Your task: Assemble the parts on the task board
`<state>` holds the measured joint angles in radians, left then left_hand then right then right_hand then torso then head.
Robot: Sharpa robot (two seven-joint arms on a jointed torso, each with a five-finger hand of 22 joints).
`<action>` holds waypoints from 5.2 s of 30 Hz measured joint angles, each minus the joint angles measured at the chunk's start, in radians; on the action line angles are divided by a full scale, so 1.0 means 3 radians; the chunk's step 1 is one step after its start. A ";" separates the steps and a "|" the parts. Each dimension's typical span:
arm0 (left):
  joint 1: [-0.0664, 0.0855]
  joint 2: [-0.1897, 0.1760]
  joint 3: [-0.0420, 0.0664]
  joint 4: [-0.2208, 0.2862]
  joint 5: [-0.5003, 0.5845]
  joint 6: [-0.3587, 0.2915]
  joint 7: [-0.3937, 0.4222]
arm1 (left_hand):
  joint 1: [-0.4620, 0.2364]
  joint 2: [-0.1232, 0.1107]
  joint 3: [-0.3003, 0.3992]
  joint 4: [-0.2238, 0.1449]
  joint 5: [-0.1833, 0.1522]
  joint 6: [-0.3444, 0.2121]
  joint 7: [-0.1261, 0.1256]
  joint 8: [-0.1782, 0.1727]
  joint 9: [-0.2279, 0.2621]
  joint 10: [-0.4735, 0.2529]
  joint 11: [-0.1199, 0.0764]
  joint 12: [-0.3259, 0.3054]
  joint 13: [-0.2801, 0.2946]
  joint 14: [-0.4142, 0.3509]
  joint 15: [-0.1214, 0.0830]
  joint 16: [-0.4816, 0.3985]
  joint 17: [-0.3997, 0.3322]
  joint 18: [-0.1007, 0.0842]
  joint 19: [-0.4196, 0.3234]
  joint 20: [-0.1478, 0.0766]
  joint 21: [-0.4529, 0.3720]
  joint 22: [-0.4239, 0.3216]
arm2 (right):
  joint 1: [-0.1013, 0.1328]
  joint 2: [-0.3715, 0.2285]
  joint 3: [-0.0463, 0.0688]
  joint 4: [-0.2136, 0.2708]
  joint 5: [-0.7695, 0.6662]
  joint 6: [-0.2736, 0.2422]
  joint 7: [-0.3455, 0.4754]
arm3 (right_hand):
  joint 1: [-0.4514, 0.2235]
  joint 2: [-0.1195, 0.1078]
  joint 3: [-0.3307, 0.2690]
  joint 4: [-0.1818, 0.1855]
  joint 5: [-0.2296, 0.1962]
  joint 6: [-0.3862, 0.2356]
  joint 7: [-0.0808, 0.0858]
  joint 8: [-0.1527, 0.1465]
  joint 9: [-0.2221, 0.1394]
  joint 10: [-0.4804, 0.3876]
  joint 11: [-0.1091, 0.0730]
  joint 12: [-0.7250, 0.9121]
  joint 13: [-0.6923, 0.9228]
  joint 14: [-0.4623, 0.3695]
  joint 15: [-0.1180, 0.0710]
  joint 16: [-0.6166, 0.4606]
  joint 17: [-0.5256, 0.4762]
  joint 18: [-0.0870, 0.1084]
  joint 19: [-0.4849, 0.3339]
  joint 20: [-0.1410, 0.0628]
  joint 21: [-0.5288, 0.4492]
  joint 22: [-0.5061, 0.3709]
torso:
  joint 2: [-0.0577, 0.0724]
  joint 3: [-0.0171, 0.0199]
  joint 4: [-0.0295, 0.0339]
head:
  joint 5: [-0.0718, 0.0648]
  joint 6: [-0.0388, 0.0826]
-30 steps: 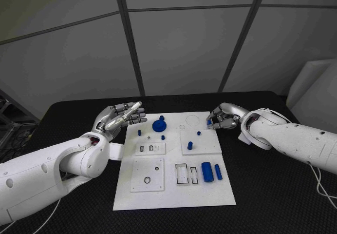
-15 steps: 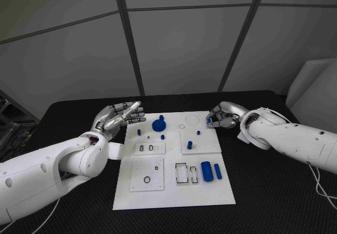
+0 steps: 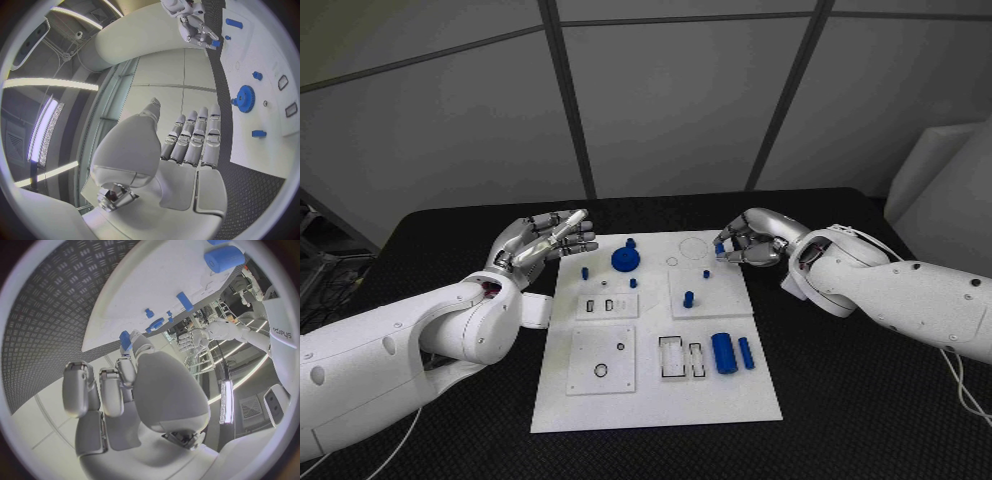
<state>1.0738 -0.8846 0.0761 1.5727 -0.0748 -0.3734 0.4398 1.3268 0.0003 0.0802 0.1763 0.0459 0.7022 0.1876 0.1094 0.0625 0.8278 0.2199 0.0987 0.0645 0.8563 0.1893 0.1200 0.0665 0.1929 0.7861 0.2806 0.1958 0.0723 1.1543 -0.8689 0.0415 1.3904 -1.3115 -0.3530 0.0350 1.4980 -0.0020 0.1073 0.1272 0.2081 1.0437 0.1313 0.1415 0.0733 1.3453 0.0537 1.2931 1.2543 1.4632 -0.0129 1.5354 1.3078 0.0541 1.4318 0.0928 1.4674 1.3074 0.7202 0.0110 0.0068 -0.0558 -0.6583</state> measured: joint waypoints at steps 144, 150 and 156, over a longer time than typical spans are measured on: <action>0.0005 0.0140 0.0000 -0.0246 -0.0001 0.0032 -0.0003 | 0.0000 0.0000 -0.0019 -0.0019 0.0000 0.0000 0.0000 -0.0028 -0.0004 0.0000 0.0000 -0.0013 0.0000 0.0000 0.0000 -0.0026 0.0000 0.0023 -0.0012 0.0012 -0.0052 -0.0014 | -0.0321 0.1273 -0.0022 0.0059 -0.0901 0.0330 -0.1038 | -0.0367 -0.0329 0.0044 0.0173 -0.0188 -0.0428 0.0128 -0.0175 -0.0021 -0.0227 0.0107 -0.0275 -0.0298 0.0012 0.0061 -0.0017 0.0000 0.0000 -0.0072 0.0072 -0.0068 0.0002 | -0.0073 -0.0024 -0.0018 | 0.0370 -0.0214; 0.0005 0.0141 0.0000 -0.0248 -0.0001 0.0032 -0.0005 | 0.0000 0.0000 -0.0019 -0.0019 0.0000 0.0000 0.0000 -0.0028 -0.0003 0.0000 0.0000 -0.0013 0.0000 0.0000 0.0000 -0.0026 0.0000 0.0023 -0.0012 0.0012 -0.0052 -0.0014 | -0.0328 0.1267 -0.0027 0.0066 -0.0899 0.0275 -0.1035 | -0.0406 -0.0369 0.0035 0.0221 -0.0258 -0.0461 0.0137 -0.0175 -0.0016 -0.0227 0.0107 -0.0275 -0.0305 0.0012 0.0061 -0.0017 0.0000 0.0000 -0.0076 0.0075 -0.0068 0.0002 | -0.0073 -0.0024 -0.0018 | 0.0369 -0.0212; 0.0005 0.0144 0.0000 -0.0254 -0.0001 0.0036 -0.0009 | 0.0017 0.0017 -0.0030 -0.0030 0.0000 -0.0012 0.0012 -0.0045 -0.0003 0.0000 0.0000 -0.0036 0.0000 0.0049 -0.0012 -0.0026 0.0007 0.0020 0.0053 0.0011 -0.0034 0.0001 | -0.0345 0.1216 -0.0028 0.0139 -0.0891 0.0142 -0.0978 | -0.0366 -0.0437 0.0040 0.0273 -0.0258 -0.0515 0.0159 -0.0175 -0.0017 -0.0240 0.0120 -0.0291 -0.0331 0.0012 0.0061 -0.0019 0.0000 0.0000 -0.0097 0.0096 -0.0092 0.0002 | -0.0074 -0.0022 -0.0020 | 0.0366 -0.0203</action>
<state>1.0752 -0.8413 0.0762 1.4966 -0.0751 -0.3626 0.4370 1.3320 0.0055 0.0712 0.1674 0.0459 0.6985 0.1913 0.0959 0.0615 0.8278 0.2199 0.0879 0.0645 0.8709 0.1857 0.1124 0.0687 0.1989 0.8019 0.2840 0.1855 0.0726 1.0507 -0.5042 0.0330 1.4320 -1.5787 -0.3103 -0.2585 1.3883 -0.1330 0.1193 0.2090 0.1306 0.8892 0.1790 0.0890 0.0684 1.2732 0.0896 1.2058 1.1551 1.4668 0.0055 1.5298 1.3078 0.0541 1.4027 0.1218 1.4397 1.3080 0.6980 0.0045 0.0009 0.0541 -0.7191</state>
